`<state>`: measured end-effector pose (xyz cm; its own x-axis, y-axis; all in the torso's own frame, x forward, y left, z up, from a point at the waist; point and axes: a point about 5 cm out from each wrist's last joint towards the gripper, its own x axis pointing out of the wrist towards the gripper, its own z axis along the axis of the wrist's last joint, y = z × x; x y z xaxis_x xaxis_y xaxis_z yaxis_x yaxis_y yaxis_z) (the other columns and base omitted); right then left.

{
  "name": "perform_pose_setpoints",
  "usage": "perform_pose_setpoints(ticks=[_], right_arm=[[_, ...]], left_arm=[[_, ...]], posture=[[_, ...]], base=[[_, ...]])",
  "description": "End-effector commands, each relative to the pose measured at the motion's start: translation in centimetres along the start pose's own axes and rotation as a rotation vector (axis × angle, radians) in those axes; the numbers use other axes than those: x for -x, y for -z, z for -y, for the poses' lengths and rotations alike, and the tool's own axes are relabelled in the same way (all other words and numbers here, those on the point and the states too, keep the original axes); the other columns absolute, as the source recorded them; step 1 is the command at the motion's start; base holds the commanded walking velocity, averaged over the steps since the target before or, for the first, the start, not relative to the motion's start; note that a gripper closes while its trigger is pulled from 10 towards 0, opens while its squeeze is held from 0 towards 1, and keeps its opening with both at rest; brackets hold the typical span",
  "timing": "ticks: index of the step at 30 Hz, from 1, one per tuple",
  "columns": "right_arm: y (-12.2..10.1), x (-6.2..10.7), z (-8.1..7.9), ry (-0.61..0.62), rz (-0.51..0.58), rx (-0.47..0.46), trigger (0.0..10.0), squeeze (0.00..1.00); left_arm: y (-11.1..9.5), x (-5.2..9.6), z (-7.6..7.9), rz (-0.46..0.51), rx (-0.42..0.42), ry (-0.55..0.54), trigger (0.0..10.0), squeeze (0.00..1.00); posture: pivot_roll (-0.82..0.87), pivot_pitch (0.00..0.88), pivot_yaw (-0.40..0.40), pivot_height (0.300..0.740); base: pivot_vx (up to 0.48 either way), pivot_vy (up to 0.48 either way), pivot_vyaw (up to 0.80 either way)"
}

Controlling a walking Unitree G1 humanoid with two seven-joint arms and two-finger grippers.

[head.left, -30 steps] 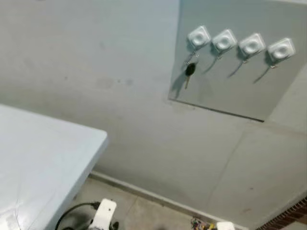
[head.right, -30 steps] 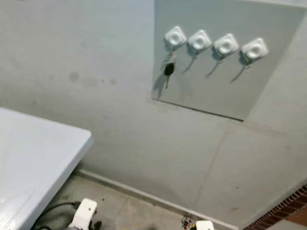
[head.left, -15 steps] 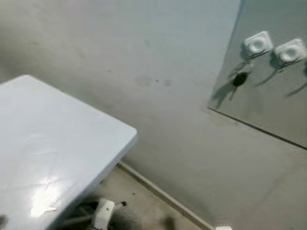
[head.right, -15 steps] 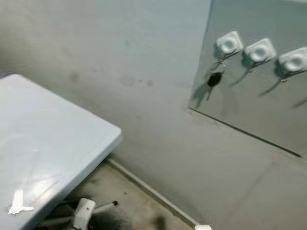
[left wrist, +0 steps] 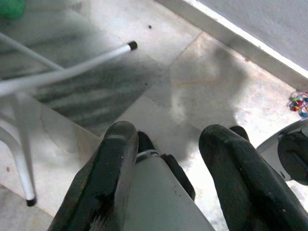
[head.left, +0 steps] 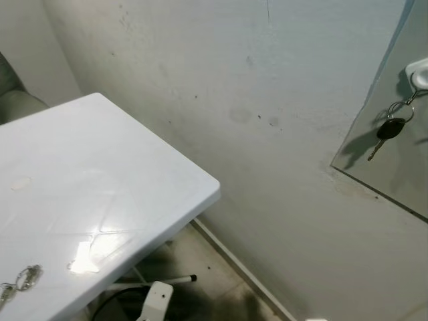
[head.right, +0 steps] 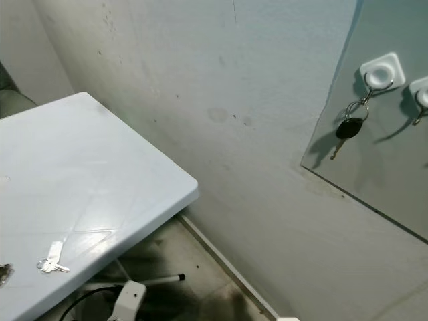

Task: Hang keys on a hook

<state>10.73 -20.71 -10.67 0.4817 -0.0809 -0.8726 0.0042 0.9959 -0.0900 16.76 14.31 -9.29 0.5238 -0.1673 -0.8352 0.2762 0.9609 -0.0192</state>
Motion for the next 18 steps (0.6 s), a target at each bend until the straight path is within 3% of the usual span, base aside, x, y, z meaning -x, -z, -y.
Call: perform_pose_setpoints(ticks=[1, 4, 18], right_arm=[[-0.7, -0.2, -0.4, -0.012, 0.018, -0.008, 10.0, 0.0], [-0.6, -0.2, -0.3, -0.011, 0.015, -0.007, 10.0, 0.0], [0.3, 0.0, -0.2, -0.004, -0.013, 0.019, 10.0, 0.0]], left_arm=[[0.1, 0.1, -0.8, -0.009, 0.007, -0.034, 10.0, 0.0], [0.4, 0.3, -1.6, -0.012, 0.018, -0.044, 10.0, 0.0], [1.2, 0.6, -2.1, -0.027, 0.031, -0.052, 10.0, 0.0]], posture=[[-0.14, 0.0, -0.008, 0.74], [-0.14, 0.0, -0.013, 0.74], [-0.14, 0.016, -0.012, 0.74]], base=[[0.0, 0.0, 0.0], [0.0, 0.0, 0.0], [0.0, 0.0, 0.0]])
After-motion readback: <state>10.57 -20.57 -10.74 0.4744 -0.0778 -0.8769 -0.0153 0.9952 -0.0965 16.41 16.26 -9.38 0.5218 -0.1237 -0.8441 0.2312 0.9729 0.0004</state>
